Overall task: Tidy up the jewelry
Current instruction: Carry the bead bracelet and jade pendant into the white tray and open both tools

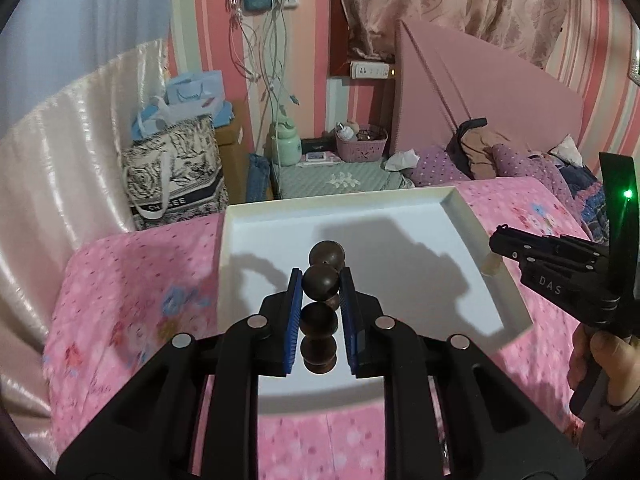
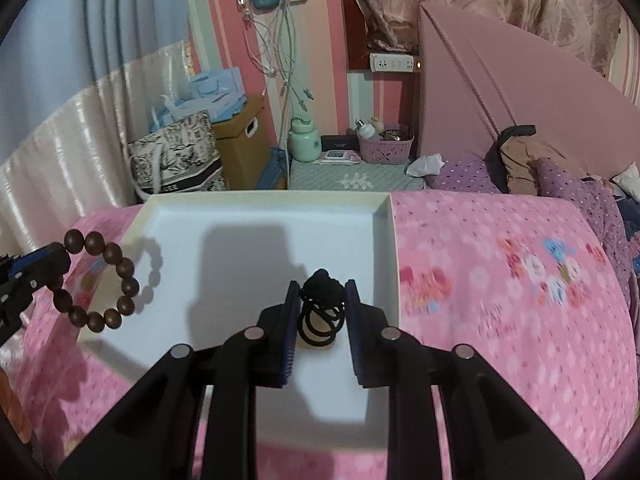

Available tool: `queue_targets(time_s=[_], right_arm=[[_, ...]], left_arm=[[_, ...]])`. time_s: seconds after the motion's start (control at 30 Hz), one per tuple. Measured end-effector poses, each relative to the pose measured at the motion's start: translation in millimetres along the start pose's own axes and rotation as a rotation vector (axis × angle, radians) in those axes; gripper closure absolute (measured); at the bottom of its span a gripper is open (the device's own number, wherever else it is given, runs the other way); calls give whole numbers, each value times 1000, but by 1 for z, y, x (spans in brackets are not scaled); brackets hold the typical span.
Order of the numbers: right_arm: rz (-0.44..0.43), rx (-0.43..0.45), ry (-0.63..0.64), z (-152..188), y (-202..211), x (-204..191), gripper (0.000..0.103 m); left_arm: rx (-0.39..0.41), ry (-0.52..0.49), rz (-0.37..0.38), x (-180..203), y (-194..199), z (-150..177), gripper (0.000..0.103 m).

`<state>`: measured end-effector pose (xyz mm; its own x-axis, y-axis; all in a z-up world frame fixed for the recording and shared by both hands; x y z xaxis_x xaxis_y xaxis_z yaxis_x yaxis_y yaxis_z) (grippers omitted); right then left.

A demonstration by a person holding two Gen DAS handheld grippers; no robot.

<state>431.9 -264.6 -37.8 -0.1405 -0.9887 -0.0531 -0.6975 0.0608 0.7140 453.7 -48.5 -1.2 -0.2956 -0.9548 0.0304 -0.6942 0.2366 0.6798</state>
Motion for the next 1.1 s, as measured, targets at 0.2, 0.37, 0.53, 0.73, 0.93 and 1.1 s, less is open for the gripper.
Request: queue_targets(time_s=[0.2, 0.37, 0.53, 0.73, 0.93, 1.1], right_arm=[[28, -49, -9, -18, -56, 4, 80], [50, -81, 20, -27, -89, 2, 81], [67, -109, 7, -35, -111, 5, 81], [83, -150, 3, -35, -129, 4, 81], [96, -170, 4, -31, -135, 4, 80], [117, -171, 16, -30, -135, 4, 73]], left_arm=[[-49, 18, -1, -11, -58, -18, 86], [-97, 42, 3, -29, -103, -28, 86], [-117, 82, -28, -49, -132, -34, 86], [-177, 82, -76, -55, -160, -21, 86], [-206, 90, -96, -59, -170, -20, 86], [-235, 67, -127, -58, -181, -19, 86]])
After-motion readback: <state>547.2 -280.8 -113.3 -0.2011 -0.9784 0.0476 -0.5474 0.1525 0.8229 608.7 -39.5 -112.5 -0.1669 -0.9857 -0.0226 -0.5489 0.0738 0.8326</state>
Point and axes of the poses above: each gripper's, at about its wrist camera, not at the fingertips, and y roughly against the way its jaws point, x to its right, z to its underside, the point moved 4 cm from there along -y, roughly the way its jaws point, and after that the axes turned 3 degrees about x, right-handed, at the moved point
